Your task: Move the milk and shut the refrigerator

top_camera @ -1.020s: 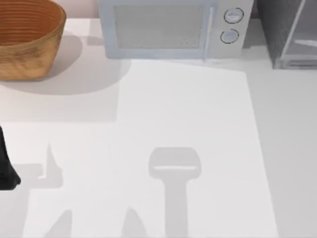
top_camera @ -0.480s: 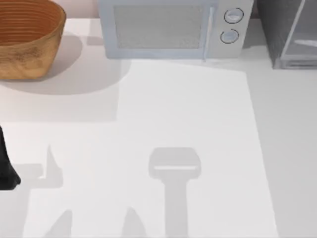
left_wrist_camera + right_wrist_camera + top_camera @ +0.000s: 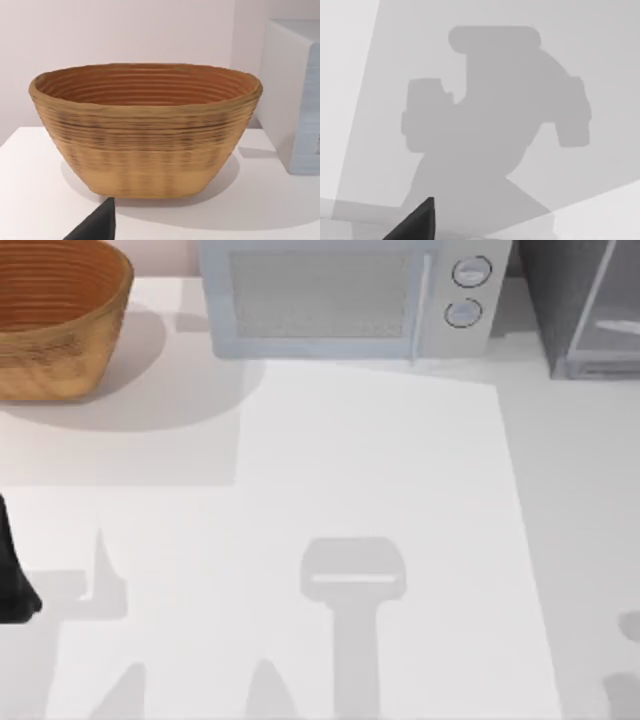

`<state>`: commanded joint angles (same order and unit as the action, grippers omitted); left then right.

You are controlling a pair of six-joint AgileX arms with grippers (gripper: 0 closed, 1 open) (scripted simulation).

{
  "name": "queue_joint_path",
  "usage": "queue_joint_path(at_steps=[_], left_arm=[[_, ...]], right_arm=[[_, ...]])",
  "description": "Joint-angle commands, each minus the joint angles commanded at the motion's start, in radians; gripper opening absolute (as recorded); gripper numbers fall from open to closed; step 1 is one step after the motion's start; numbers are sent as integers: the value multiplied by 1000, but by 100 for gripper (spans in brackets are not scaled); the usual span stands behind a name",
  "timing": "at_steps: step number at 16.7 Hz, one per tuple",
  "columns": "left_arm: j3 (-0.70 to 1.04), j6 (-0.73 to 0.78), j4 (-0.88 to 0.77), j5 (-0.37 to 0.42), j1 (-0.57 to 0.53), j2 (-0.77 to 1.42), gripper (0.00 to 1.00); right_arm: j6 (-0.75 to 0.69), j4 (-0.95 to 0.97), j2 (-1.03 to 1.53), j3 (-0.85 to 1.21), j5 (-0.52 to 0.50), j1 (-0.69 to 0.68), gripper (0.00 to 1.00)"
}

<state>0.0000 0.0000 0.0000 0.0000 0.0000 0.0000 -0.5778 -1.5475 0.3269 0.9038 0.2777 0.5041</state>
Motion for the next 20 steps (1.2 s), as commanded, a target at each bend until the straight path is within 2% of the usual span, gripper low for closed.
queue_joint_path(at_steps=[8, 12, 16, 20], left_arm=[[0, 0, 0, 0, 0, 0, 100], [0, 0, 0, 0, 0, 0, 100], [0, 0, 0, 0, 0, 0, 100], [0, 0, 0, 0, 0, 0, 100]], right_arm=[[-847, -9, 857, 266, 373, 740, 100], [-1193, 26, 1214, 359, 534, 1053, 100], [-1406, 64, 1434, 413, 641, 1253, 100], [-1457, 76, 1489, 427, 670, 1307, 100]])
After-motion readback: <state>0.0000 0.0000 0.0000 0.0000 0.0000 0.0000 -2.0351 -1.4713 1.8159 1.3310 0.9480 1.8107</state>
